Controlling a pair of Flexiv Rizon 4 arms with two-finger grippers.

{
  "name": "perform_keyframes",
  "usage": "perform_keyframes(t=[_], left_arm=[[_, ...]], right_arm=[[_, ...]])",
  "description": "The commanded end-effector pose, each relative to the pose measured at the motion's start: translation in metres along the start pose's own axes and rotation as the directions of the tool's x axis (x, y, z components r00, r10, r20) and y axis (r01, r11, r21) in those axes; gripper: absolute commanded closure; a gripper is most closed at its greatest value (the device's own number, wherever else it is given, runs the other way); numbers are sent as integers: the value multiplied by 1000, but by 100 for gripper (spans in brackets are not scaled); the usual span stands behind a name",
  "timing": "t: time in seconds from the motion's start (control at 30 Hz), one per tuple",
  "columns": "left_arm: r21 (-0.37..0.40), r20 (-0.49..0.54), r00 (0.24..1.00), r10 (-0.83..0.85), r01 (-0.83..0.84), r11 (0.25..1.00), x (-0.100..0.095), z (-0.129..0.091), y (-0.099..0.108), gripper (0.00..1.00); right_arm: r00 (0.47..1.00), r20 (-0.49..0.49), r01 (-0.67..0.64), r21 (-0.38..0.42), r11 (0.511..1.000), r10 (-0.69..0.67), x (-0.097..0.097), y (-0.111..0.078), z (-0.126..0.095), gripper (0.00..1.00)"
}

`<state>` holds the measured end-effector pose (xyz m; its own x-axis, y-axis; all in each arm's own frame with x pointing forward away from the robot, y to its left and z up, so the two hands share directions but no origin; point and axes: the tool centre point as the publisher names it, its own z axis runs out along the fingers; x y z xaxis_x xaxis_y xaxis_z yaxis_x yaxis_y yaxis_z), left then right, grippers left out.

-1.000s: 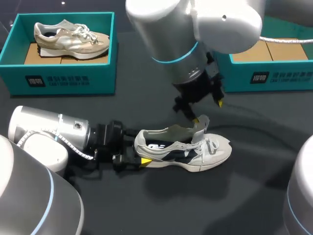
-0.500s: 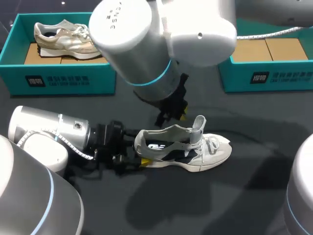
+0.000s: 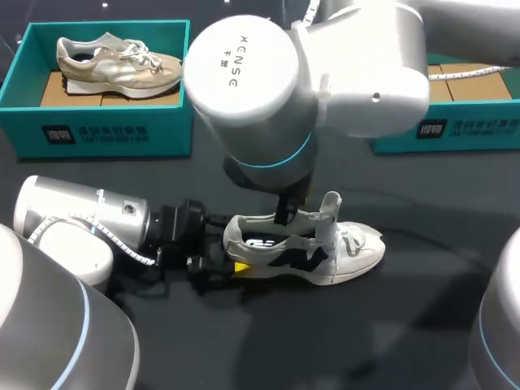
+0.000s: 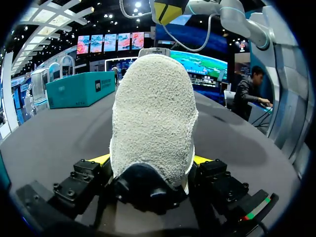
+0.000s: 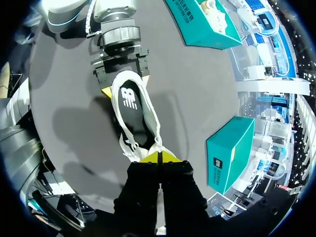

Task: Take the shoe out of the shoebox, open the shoe tongue, remove and reinsert the insole, then place the shoe into the shoebox

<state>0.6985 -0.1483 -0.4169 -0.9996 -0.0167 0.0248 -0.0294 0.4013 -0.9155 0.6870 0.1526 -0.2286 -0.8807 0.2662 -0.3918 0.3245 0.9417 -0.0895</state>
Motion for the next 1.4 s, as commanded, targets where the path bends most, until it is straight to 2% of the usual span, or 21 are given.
perform_keyframes(t=[0.03, 0.23, 0.4, 1.17, 1.33, 1.4], left_arm=[[-3, 0, 1000, 1, -1, 1000, -1, 1, 5, 100], [-3, 0, 1000, 1, -1, 1000, -1, 1, 5, 100], [-3, 0, 1000, 1, -1, 1000, -1, 1, 5, 100], [-3, 0, 1000, 1, -1, 1000, -1, 1, 5, 100], [-3, 0, 1000, 1, -1, 1000, -1, 1, 5, 100], [-3, 0, 1000, 1, -1, 1000, -1, 1, 5, 100]], right_arm=[[1000, -5, 0, -52, 999, 0, -2, -5, 3, 100], [998, 12, 66, -94, 993, -65, 10, 17, 14, 100], [996, -18, 87, -111, 990, -89, 20, 26, 27, 100], [996, -18, 87, -111, 990, -89, 20, 26, 27, 100], [987, -3, 161, -101, 982, -162, 34, 23, 41, 100], [985, -2, 173, -124, 977, -175, 38, 22, 46, 100]])
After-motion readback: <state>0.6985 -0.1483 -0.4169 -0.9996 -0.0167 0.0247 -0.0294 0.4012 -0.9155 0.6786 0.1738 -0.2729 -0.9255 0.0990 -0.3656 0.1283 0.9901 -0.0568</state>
